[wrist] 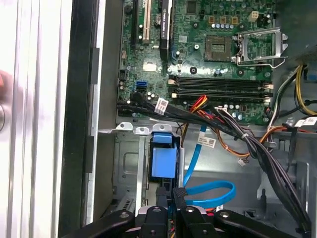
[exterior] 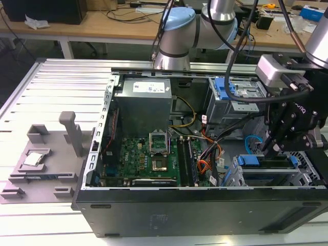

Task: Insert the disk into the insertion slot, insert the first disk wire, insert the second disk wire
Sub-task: 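Insert the second disk wire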

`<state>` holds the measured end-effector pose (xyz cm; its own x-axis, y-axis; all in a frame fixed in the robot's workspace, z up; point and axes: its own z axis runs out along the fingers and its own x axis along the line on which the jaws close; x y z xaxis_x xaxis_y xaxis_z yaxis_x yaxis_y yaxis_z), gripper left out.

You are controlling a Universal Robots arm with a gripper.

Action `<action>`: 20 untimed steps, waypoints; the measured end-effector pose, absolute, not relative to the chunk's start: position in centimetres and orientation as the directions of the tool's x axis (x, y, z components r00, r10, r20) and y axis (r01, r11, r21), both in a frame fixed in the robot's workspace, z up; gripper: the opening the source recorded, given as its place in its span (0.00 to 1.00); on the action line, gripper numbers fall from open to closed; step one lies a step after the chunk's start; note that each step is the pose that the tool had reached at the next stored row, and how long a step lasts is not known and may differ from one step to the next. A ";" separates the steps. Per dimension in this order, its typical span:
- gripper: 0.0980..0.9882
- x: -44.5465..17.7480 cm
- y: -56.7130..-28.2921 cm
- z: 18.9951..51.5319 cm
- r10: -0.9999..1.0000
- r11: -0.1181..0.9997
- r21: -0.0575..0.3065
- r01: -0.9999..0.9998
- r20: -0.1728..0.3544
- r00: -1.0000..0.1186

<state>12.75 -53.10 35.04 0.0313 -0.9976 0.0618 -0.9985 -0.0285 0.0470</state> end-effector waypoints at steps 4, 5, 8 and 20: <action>0.07 13.2 -53.1 34.7 -0.998 -0.028 0.048 -0.998 0.063 0.031; 0.07 13.3 -53.1 34.5 -0.997 -0.028 0.048 -0.998 0.063 0.031; 0.07 13.4 -53.1 34.4 -0.997 -0.028 0.048 -0.998 0.064 0.031; 0.07 13.5 -53.1 34.2 -0.998 -0.029 0.048 -0.998 0.063 0.031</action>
